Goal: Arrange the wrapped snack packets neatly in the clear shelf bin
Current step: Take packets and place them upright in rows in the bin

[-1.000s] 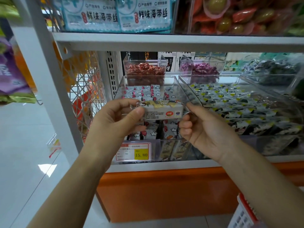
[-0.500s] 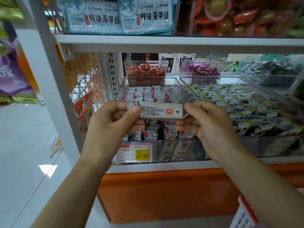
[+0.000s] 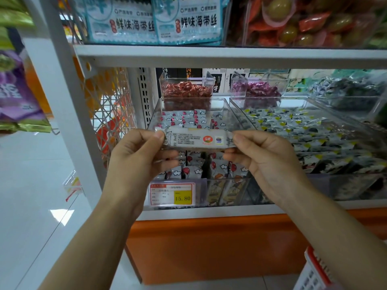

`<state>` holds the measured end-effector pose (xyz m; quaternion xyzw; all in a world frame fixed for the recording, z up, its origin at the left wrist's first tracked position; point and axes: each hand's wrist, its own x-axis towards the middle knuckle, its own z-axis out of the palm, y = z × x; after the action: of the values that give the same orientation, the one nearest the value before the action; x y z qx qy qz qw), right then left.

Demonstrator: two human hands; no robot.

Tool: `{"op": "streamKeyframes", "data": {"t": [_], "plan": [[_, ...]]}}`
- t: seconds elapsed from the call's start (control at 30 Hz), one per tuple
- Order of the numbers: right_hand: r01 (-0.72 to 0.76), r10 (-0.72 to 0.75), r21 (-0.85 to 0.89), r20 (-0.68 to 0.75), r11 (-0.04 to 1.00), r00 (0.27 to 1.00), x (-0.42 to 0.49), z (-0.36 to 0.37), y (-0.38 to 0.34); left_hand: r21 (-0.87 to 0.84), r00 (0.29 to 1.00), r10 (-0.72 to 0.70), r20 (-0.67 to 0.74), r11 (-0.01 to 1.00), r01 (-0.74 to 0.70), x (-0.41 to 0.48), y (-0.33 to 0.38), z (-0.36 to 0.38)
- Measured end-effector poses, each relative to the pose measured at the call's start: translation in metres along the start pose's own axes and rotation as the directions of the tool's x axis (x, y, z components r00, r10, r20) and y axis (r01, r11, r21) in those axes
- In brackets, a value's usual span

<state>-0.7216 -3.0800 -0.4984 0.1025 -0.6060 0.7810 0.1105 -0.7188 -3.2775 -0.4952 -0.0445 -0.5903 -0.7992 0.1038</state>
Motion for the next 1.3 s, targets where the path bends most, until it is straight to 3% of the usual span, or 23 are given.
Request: {"op": "streamKeyframes", "data": {"t": [0.17,0.33,0.43,0.6,0.8,0.9,1.07,1.3], "plan": [[0.2,-0.197,-0.262,0.037,0.944,0.98,-0.002,-0.001,0.0,-0.046,0.984,-0.142,0.11,0.988,0.148,0.001,0.002,-0.001],[0.211,-0.195,-0.301,0.083,0.93,0.977,-0.002,-0.001,0.0,-0.034,0.971,-0.174,0.167,0.983,0.182,0.0,0.001,0.001],[0.121,-0.107,-0.205,0.076,0.971,0.991,-0.002,-0.001,0.003,-0.033,0.974,-0.125,0.189,0.991,0.133,-0.001,0.001,-0.001],[0.117,-0.084,-0.394,0.1,0.912,0.991,-0.007,0.003,0.005,0.09,0.959,-0.051,0.278,0.996,0.027,-0.003,0.0,0.0],[0.121,-0.072,-0.325,0.16,0.938,0.985,-0.005,0.002,0.005,0.25,0.973,-0.051,0.224,0.968,-0.007,-0.005,0.0,0.003],[0.122,-0.09,-0.324,0.114,0.938,0.989,-0.005,0.004,0.007,0.342,0.971,-0.017,0.239,0.937,-0.068,-0.007,0.001,0.005],[0.119,-0.127,-0.352,-0.001,0.928,0.992,-0.003,0.003,0.008,0.348,0.953,0.034,0.3,0.927,-0.142,-0.011,0.001,0.011],[0.176,-0.219,-0.439,-0.048,0.881,0.975,-0.001,0.003,0.01,0.386,0.936,0.035,0.351,0.905,-0.179,-0.012,-0.004,0.014]]}}
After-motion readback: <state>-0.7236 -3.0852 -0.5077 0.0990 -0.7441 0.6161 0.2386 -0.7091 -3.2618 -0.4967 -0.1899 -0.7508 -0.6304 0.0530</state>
